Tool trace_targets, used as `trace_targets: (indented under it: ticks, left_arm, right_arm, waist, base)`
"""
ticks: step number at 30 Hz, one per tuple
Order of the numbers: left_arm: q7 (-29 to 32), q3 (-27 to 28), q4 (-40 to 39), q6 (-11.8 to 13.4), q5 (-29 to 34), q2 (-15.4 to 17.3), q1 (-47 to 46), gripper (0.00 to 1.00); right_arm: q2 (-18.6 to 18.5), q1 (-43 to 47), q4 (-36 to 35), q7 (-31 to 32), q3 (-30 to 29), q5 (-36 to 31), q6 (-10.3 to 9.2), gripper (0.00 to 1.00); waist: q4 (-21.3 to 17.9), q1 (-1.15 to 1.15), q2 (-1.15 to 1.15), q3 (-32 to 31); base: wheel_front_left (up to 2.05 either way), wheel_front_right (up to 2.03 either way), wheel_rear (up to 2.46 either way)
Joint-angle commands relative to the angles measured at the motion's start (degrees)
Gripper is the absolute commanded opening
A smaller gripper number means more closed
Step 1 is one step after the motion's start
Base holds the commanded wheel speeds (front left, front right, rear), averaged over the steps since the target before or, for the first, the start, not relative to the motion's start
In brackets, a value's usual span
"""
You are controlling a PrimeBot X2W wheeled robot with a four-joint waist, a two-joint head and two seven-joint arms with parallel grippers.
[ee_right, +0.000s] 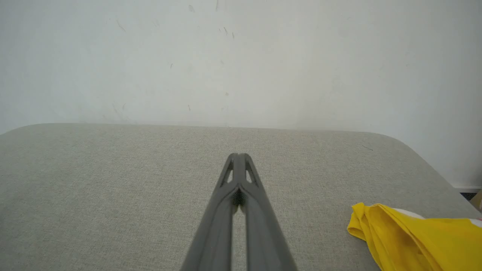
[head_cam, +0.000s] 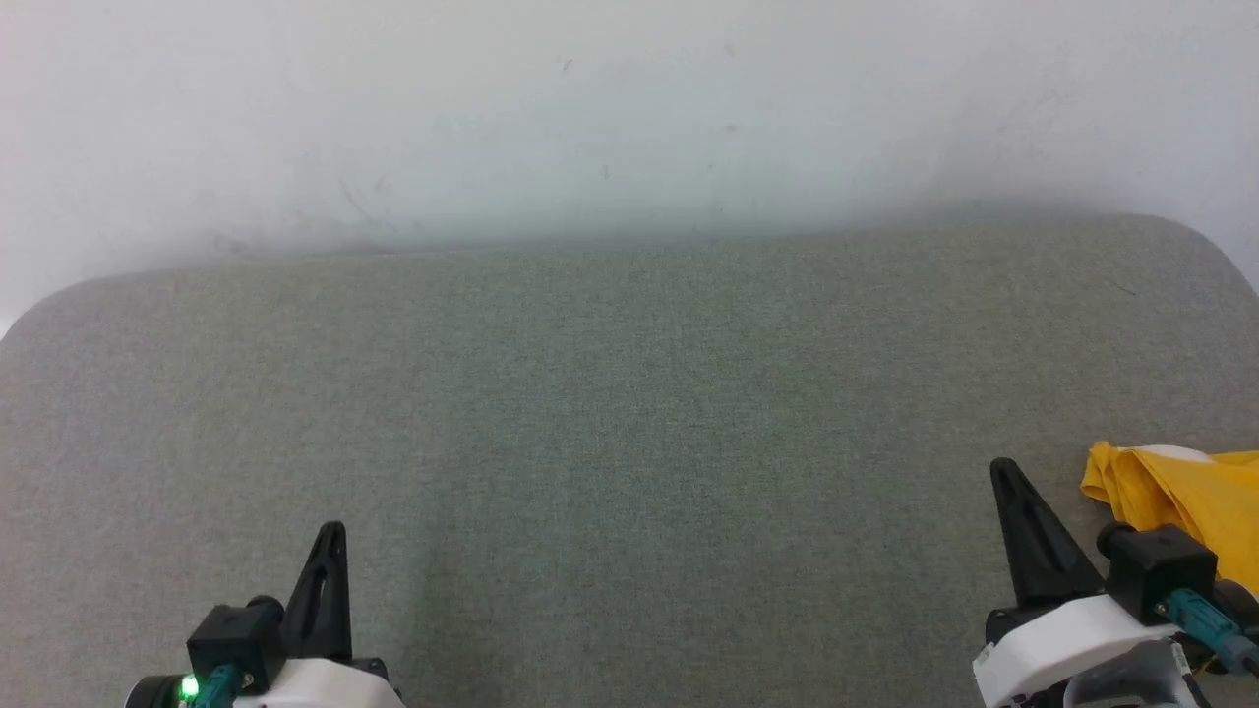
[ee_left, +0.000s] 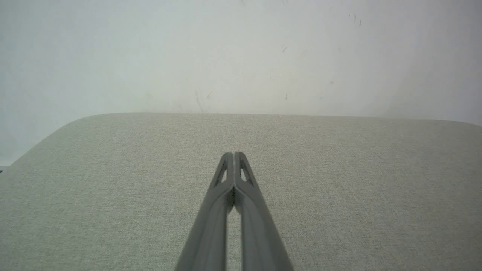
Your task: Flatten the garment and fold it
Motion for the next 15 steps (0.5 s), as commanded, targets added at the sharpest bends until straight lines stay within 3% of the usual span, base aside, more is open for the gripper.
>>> trace_targets:
  ticks: [1,15]
  left_arm:
    - [0.28,-0.12,-0.43,0.18,1.02,-0.31,-0.94,0.00]
    - [1.92,-0.36,-1.29,0.28,2.06,-0.76,-1.58,0.00]
  right_arm:
    - [0.08,-0.79,0.11,0.05,0.15,-0.52,-0.01,0.00]
    - [0.12,-1.35,0.23,0.62,0.28,-1.24,-0.02,0.00]
  waist:
    - [-0.01,0.00,0.00,-0.01]
    - [-0.09,0.00,0.00,-0.08]
  base:
    - [0.00,0.00,0.00]
    - [0.00,0.00,0.00]
